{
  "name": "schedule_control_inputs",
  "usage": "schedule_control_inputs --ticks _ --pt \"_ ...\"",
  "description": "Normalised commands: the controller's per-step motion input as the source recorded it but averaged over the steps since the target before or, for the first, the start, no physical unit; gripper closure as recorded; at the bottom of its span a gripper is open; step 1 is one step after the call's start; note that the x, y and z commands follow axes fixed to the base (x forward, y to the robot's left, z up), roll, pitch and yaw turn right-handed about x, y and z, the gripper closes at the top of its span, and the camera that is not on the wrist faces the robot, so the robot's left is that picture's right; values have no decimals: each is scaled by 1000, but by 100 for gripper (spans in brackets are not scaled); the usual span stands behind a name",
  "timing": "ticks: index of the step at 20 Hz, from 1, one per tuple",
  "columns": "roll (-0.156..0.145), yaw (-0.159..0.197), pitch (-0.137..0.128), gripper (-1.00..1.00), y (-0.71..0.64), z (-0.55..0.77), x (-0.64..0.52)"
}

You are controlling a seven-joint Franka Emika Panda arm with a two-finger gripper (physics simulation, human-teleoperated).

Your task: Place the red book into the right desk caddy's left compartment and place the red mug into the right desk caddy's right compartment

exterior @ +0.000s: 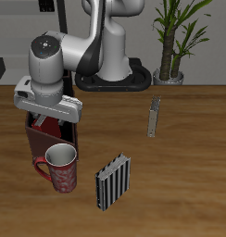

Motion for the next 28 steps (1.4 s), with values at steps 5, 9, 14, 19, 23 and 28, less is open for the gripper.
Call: schedule_control_inputs --ticks 5,9,14,19,23,28 --pt "-18 17 -25 -100 1 130 18" --pt "-18 47 -52 -100 137 265 -46" --pt "-22 67 -122 -100 330 494 -48" --pt "-27 93 -92 -100 401 432 26" --pt "18 73 -60 -100 265 321 49" --pt "-20 131 -23 -100 203 163 174"
